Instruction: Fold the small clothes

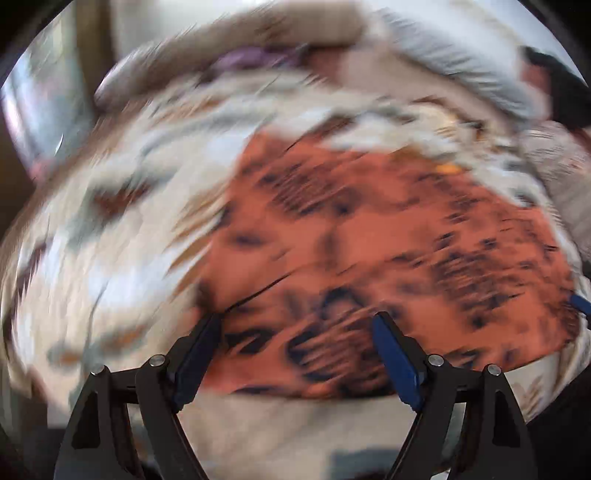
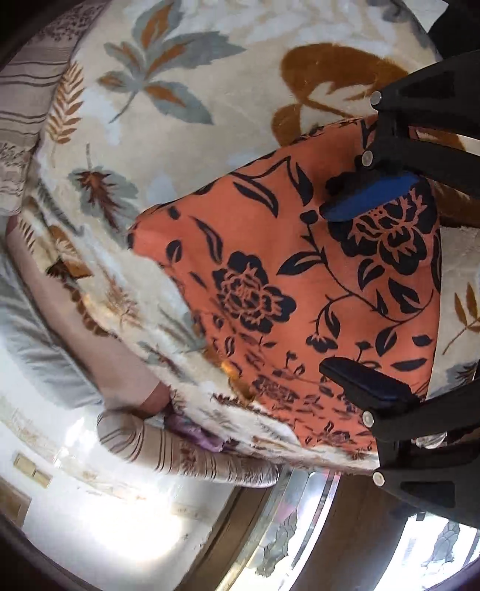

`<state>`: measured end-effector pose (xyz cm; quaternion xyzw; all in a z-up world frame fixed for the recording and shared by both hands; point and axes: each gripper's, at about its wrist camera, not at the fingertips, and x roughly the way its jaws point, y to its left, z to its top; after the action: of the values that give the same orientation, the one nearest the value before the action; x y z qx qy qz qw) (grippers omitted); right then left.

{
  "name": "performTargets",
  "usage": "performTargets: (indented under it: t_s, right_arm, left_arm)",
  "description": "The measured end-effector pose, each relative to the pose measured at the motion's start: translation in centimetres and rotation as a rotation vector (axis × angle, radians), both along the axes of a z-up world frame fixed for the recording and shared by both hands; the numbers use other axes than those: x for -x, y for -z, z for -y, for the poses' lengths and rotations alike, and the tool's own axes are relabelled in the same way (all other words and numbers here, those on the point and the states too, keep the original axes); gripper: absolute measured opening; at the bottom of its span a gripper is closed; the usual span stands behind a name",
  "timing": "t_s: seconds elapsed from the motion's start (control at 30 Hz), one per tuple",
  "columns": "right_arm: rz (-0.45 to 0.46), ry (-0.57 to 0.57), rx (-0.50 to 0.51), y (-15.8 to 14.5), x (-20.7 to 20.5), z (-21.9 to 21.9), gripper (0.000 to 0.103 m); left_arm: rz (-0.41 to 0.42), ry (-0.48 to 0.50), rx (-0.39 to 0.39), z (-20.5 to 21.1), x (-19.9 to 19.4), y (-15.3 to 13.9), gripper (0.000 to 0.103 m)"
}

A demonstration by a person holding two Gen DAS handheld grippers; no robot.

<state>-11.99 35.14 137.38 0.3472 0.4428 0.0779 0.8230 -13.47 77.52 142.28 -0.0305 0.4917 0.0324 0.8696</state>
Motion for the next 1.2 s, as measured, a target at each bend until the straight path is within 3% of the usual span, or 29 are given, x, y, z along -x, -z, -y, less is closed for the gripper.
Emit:
performTargets:
  t_s: [0.1, 0.23, 0.33, 0.4, 0.6, 0.73, 0.83, 1.03, 1.13, 1.2]
  right_arm:
    - [-0.063, 0.023, -0.005, 1.7, -0.2, 1.1, 0.079]
    - [-0.006, 0.034, -0.038, 0.9, 0.7, 1.6, 0.079]
    - [0.004, 0.028, -0.066, 1.6, 1.8, 2.5, 0.079]
    - [0.015, 0.047, -0.116, 1.8, 2.1, 3.2, 0.079]
    - [0.037, 0.036, -0.164, 0.0, 1.9, 3.5, 0.08]
    - [0.05, 0.017, -0.164, -1.7, -1.0, 4.4, 0.08]
    - [0.032, 0.014, -0.243, -1.5, -4.7, 5.6, 0.08]
    - [-0.042, 0.064, -0.315, 1.7, -13.0, 8.7, 0.08]
    - [-0.07, 0.127, -0.385, 3.9, -14.6, 10.5, 0.079]
    - [-0.053, 0.143, -0.407, 3.5, -14.1, 10.7, 0.079]
  left_arm:
    - [0.004, 0.013, -0.016, 0.4, 0.6, -0.8, 0.084]
    - [0.035, 0.008, 0.005, 0.6, 1.5, -1.7, 0.084]
    - [-0.033, 0.027, -0.058, 0.9, 0.6, 0.2, 0.084]
    - [-0.03, 0.031, -0.079, 1.1, 0.6, 0.0, 0.084]
    - [0.001, -0.001, -0.023, 0.5, 0.4, -1.8, 0.084]
    - [0.016, -0.007, -0.026, 0.6, -0.6, -2.6, 0.084]
    - [0.025, 0.009, -0.028, 1.0, -1.6, -2.5, 0.084]
    - [0.005, 0.028, -0.044, 1.7, -1.9, -2.0, 0.084]
    - [0.002, 0.026, -0.046, 1.6, -1.9, -1.9, 0.084]
    - [0.006, 0.027, -0.043, 1.5, -2.0, -1.9, 0.084]
